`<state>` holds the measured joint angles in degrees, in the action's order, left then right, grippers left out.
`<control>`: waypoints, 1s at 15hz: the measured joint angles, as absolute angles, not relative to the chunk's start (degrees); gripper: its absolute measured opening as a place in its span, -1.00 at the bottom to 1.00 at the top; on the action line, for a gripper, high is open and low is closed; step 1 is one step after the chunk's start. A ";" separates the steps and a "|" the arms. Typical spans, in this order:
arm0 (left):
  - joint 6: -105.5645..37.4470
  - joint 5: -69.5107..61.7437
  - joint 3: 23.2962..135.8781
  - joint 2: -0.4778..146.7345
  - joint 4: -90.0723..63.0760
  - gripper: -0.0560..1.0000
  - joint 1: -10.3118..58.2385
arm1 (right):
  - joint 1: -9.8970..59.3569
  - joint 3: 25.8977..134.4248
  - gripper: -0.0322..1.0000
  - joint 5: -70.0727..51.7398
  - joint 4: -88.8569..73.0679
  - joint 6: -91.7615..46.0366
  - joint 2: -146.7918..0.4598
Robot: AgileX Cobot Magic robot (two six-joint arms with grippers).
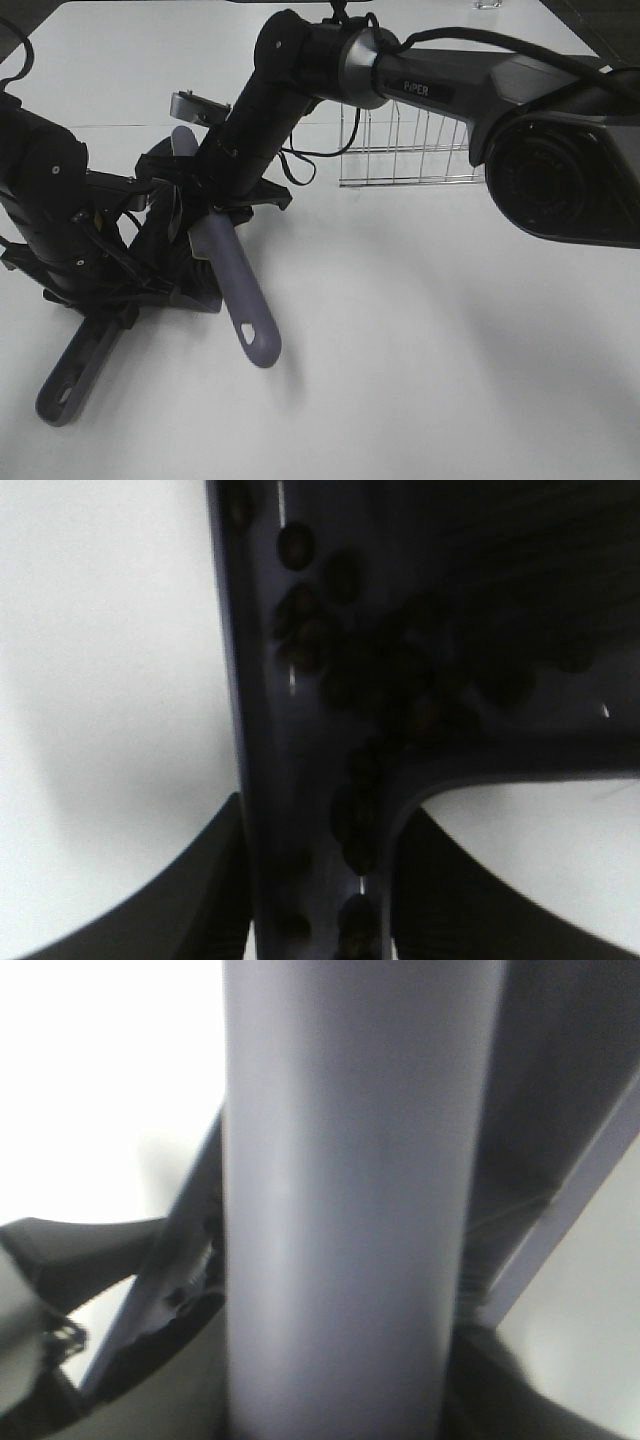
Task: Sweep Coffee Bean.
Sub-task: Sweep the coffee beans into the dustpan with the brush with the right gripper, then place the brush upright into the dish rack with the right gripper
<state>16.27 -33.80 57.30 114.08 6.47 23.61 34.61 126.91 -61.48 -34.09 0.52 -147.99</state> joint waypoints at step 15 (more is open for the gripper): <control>16.21 -33.75 57.30 114.08 6.42 -0.23 23.61 | 29.97 145.19 -0.39 -70.24 -15.58 5.04 -145.65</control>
<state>16.21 -33.75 57.30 114.08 6.42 23.61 29.97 145.19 -70.24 -15.58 5.04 -145.65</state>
